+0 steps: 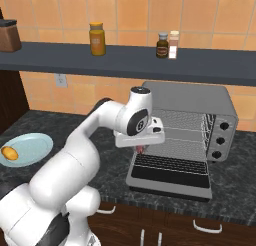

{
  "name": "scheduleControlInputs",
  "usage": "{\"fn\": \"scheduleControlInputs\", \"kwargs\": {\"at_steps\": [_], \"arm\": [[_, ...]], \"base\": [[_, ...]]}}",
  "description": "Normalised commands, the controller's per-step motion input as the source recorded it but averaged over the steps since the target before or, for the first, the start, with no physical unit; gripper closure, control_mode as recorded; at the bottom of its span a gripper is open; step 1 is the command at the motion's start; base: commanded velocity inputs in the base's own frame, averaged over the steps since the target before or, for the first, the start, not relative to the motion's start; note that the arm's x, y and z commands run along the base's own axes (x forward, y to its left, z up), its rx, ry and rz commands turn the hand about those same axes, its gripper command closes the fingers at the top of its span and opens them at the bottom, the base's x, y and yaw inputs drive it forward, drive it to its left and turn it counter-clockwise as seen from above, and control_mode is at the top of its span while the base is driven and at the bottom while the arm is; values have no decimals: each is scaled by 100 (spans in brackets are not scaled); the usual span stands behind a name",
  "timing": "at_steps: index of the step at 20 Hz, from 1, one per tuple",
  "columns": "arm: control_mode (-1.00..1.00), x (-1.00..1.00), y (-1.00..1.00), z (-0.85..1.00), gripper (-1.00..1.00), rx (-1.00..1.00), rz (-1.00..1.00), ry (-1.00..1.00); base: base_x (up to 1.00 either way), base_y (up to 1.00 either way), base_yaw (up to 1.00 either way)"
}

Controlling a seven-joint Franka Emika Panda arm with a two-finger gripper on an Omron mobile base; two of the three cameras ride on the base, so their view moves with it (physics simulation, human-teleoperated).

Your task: Pick up the kebab skewer and baguette bread, and place them inside the toaster oven. Close the toaster oven door and start by setting the timer.

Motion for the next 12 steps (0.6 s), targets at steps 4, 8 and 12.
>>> {"fn": "scheduleControlInputs", "kwargs": {"at_steps": [4,8,12], "arm": [[-100,26,-24,-47,100,0,0,2],[-100,14,-9,-44,100,0,0,1],[-100,18,-9,-19,100,0,0,0]], "base": [[0,0,0],[0,0,0],[0,0,0]]}}
